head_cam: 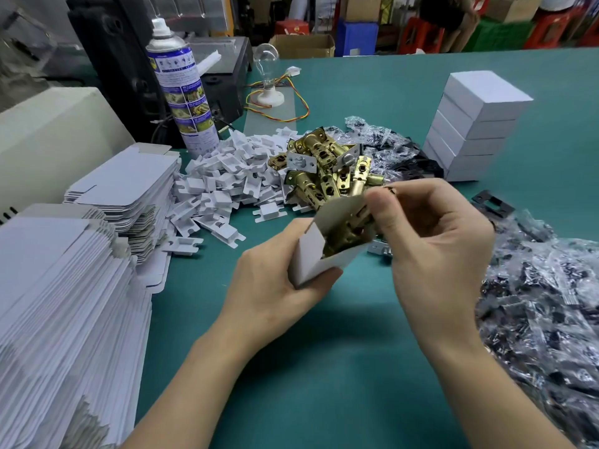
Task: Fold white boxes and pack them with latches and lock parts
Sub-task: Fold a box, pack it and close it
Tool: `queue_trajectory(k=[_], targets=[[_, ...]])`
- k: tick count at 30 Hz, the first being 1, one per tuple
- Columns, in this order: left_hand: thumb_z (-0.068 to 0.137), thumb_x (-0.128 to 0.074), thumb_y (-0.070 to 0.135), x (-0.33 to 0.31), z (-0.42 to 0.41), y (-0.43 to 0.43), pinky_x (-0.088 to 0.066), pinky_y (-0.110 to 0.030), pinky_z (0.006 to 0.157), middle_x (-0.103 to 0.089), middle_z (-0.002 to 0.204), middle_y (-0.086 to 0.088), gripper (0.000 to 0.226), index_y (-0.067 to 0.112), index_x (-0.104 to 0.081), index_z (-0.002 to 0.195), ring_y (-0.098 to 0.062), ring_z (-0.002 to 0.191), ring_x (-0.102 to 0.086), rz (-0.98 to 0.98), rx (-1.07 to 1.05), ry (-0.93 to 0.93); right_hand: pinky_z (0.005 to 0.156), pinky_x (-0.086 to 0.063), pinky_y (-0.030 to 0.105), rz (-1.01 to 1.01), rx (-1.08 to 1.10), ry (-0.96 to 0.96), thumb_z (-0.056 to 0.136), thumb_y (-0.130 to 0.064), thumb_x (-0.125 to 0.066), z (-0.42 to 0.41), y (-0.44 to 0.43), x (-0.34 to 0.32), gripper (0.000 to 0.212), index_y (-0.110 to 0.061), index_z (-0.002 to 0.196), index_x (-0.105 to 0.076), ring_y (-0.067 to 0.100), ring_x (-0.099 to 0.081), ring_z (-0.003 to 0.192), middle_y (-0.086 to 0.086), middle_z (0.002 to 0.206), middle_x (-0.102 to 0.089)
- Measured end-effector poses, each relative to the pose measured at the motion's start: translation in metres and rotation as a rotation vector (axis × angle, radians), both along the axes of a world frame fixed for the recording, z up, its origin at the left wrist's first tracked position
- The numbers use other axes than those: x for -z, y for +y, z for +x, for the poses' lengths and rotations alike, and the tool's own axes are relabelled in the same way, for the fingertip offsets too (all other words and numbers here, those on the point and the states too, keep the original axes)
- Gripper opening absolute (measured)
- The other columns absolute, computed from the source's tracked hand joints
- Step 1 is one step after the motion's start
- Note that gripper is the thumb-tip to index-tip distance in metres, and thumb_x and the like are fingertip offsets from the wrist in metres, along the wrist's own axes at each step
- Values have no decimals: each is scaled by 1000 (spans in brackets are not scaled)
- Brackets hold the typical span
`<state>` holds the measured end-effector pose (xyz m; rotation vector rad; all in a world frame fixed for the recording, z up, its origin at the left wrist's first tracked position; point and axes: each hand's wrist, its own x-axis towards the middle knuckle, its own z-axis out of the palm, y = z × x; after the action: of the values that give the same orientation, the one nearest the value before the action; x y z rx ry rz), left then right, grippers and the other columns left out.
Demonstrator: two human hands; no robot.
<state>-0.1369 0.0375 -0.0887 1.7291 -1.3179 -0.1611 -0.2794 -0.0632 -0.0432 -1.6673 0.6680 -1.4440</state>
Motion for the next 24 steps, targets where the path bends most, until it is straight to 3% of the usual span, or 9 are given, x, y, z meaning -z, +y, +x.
queue_trajectory(k=[3,9,17,20,24], targets=[[84,-77,40,2,0,0,-57,-41,72,-69,95,13,41,44,-54,118,-19,83,-63,-1,28,62,70,-46,24,-138,55,139,86,-47,-78,1,1,2,25,-22,84,-73,15,-64,76,-11,79,-69],[85,-78,25,0,5,1,-58,-37,74,-73,98,11,36,32,-66,119,-17,88,-68,-30,55,239,84,-46,35,-295,137,369,83,-51,-79,6,-5,12,33,-19,82,-74,20,-53,93,-6,87,-58],[83,-79,26,2,10,0,-59,-43,90,-74,106,12,42,35,-65,122,-16,101,-71,-18,23,346,84,-48,34,-242,165,297,98,-31,-66,2,-19,9,13,-19,96,-70,21,-58,95,-6,97,-57],[81,-80,26,2,11,1,-59,-37,90,-74,108,15,44,35,-65,122,-12,101,-71,-12,21,346,87,-40,28,-171,263,540,97,-30,-67,-11,-48,13,9,-23,98,-72,22,-54,105,-4,99,-59],[81,-80,26,2,11,2,-59,-35,89,-75,109,14,45,33,-65,123,-13,102,-71,-12,33,343,92,-47,42,-107,244,858,93,-23,-70,-21,-65,21,7,-25,98,-75,25,-55,107,-3,95,-65]])
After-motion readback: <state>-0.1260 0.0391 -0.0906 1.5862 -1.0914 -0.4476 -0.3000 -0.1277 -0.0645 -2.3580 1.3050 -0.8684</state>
